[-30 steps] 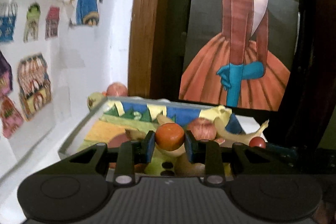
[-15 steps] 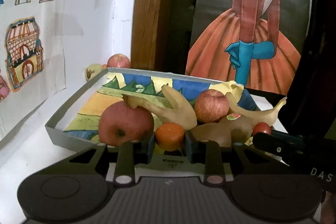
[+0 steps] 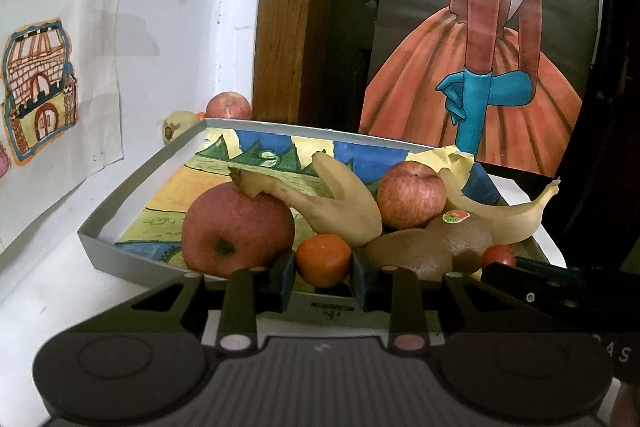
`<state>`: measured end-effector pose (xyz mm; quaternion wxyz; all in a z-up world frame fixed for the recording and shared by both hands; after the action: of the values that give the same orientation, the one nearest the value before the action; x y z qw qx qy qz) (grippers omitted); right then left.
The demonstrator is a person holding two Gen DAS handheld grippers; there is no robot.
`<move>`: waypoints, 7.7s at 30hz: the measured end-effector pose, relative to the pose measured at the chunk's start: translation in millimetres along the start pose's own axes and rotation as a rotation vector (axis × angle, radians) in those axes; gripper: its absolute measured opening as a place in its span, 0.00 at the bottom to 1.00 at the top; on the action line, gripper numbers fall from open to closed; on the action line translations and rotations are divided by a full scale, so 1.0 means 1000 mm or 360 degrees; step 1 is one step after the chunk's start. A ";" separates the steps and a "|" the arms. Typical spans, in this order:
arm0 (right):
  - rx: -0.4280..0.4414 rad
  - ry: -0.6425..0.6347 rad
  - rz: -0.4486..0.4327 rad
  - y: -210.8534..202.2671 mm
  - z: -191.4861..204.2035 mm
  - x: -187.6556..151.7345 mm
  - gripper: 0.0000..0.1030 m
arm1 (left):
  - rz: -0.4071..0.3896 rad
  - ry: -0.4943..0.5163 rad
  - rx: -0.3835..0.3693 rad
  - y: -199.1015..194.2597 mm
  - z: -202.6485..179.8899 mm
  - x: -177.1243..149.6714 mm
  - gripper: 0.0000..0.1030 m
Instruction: Organize fruits
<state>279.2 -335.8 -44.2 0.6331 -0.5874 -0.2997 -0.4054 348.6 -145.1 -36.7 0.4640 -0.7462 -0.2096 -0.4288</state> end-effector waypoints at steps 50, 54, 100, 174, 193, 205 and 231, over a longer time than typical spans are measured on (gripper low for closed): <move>-0.0024 0.0050 -0.0073 -0.021 -0.015 0.002 0.79 | -0.0071 -0.0010 0.0010 -0.021 -0.011 -0.005 0.81; -0.0031 0.0064 -0.0089 -0.026 -0.017 0.003 0.83 | -0.0085 -0.0021 0.0027 -0.027 -0.010 -0.005 0.83; -0.0006 0.0075 -0.0234 -0.119 0.017 0.000 0.99 | -0.0412 -0.0003 0.0174 -0.161 -0.014 -0.021 1.00; -0.0240 -0.0051 -0.0299 -0.232 0.079 -0.101 0.99 | -0.0434 -0.0246 0.0271 -0.276 0.014 -0.148 1.00; -0.0225 -0.0054 -0.0282 -0.229 0.082 -0.103 0.99 | -0.0411 -0.0259 0.0270 -0.276 0.014 -0.152 1.00; -0.0221 -0.0049 -0.0278 -0.229 0.083 -0.104 0.99 | -0.0405 -0.0258 0.0278 -0.276 0.014 -0.152 1.00; -0.0220 -0.0048 -0.0275 -0.229 0.084 -0.105 0.99 | -0.0399 -0.0254 0.0273 -0.277 0.012 -0.152 1.00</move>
<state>37.3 -231.3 -8.1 0.5492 -0.6077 -0.3300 -0.4693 74.3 11.4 -24.2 0.4506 -0.7036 -0.3731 -0.4033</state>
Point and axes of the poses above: each gripper's, at about its wrist camera, not at the fingertips, and y roughly the way its jaws point, z to its left, x to its top, the point moved 1 cm from there along y, roughly the way its jaws point, and after that the axes turned 10 degrees about -x, right-handed, at the moved point
